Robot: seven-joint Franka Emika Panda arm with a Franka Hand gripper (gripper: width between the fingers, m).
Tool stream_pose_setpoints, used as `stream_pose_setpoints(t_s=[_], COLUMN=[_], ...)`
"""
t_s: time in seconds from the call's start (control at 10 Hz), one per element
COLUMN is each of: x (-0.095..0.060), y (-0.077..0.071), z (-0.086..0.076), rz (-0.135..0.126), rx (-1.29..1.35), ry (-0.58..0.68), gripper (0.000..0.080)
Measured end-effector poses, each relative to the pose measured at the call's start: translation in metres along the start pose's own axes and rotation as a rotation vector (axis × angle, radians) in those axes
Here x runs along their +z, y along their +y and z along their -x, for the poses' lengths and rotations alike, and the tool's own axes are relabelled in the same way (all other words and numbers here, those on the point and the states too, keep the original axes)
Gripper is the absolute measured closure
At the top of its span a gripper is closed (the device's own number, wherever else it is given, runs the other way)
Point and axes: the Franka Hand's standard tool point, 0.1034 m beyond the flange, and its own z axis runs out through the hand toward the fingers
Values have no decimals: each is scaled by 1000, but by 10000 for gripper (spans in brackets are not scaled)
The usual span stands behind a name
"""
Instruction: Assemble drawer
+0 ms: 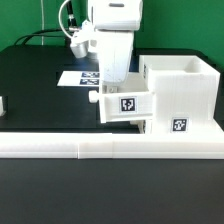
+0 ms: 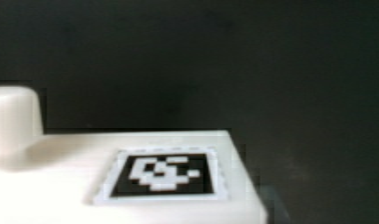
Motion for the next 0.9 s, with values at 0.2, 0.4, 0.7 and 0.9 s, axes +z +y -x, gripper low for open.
stream_pose_setpoints(t_s=[0.2,0.4,0.7,0.9], x=[0,-1,-1,-1], y=[1,5,5,5], z=[-4,-6,-5,-5], rz=[-2,3,21,20], rx=[4,-26,-11,-11], ry=[-2,-23,-18,-18], gripper=[757,757,757,757])
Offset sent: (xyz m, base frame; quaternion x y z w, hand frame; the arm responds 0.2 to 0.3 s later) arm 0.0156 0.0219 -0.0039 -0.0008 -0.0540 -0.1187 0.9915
